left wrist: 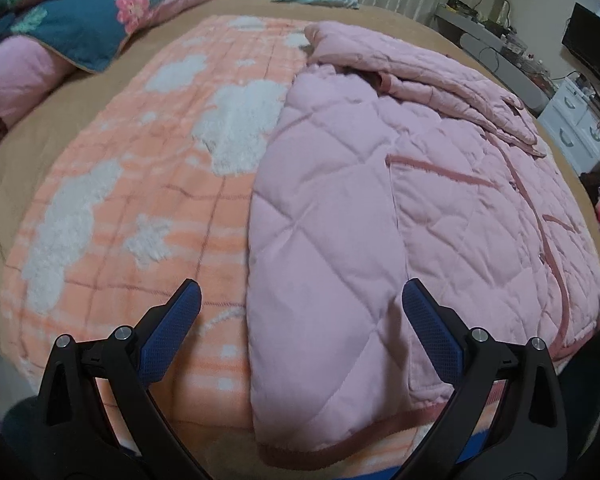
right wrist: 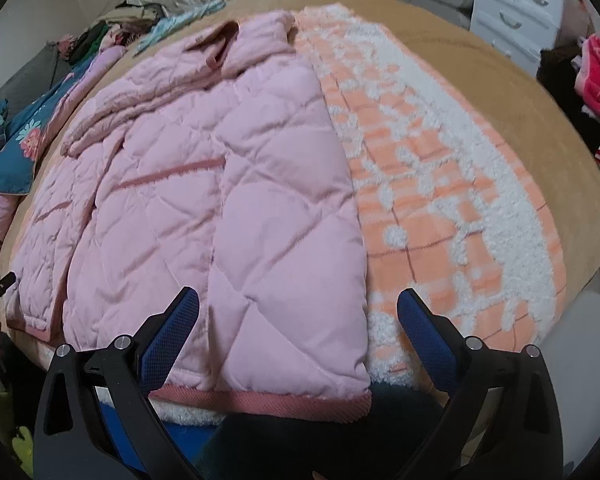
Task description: Fold large clothes
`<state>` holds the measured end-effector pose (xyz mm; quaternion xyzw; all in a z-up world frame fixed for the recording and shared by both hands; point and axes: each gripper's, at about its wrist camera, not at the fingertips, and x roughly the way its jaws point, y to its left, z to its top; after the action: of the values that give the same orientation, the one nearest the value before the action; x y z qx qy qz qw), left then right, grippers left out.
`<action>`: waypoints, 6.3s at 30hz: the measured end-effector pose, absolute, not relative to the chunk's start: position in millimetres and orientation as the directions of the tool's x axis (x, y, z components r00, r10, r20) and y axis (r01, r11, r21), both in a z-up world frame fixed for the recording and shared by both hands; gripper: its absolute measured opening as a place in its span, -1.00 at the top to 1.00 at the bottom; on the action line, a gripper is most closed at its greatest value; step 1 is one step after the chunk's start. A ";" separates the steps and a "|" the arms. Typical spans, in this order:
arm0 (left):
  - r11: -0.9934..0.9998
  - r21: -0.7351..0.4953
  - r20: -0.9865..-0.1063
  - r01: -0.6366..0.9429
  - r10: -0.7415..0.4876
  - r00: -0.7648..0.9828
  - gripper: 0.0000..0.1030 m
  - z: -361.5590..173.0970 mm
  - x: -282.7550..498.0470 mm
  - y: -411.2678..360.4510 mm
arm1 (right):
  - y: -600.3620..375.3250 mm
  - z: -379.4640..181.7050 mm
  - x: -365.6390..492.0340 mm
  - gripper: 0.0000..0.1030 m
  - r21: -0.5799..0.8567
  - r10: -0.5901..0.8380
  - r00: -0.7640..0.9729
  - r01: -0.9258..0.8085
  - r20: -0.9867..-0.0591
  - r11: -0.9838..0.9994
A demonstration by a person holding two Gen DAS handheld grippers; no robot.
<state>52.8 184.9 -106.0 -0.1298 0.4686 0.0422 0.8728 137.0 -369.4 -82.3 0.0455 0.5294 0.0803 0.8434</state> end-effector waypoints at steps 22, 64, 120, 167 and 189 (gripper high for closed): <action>0.938 -0.317 -0.820 -0.143 -0.195 0.538 -0.83 -123.8 49.7 176.6 | -351.8 -71.2 119.1 0.46 0.213 0.313 0.451 -0.260 -0.836 0.942; 0.974 -0.221 -0.631 0.045 -0.179 0.755 0.86 10.8 90.6 127.5 | -343.5 44.6 154.6 0.58 0.386 0.476 0.692 -0.298 -0.542 0.873; 0.961 -0.225 -0.618 -0.160 -0.014 0.786 0.86 49.9 296.9 183.8 | -361.0 66.9 394.1 0.38 0.643 0.519 0.662 -0.072 -0.540 0.762; 0.993 -0.090 -0.501 -0.072 0.018 0.865 -0.82 82.3 292.6 146.2 | -318.6 -8.9 349.3 -0.90 0.367 0.397 0.689 -0.201 -0.607 0.908; 0.938 -0.273 -0.720 -0.213 -0.052 0.692 -0.82 -67.2 276.3 225.4 | -307.4 -45.9 381.1 -0.91 0.036 0.122 0.704 -0.136 -0.699 0.990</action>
<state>276.3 225.4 -67.2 -0.1701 0.3898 0.0446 0.9040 381.1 -307.4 -45.9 -0.0091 0.3782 0.0698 0.9231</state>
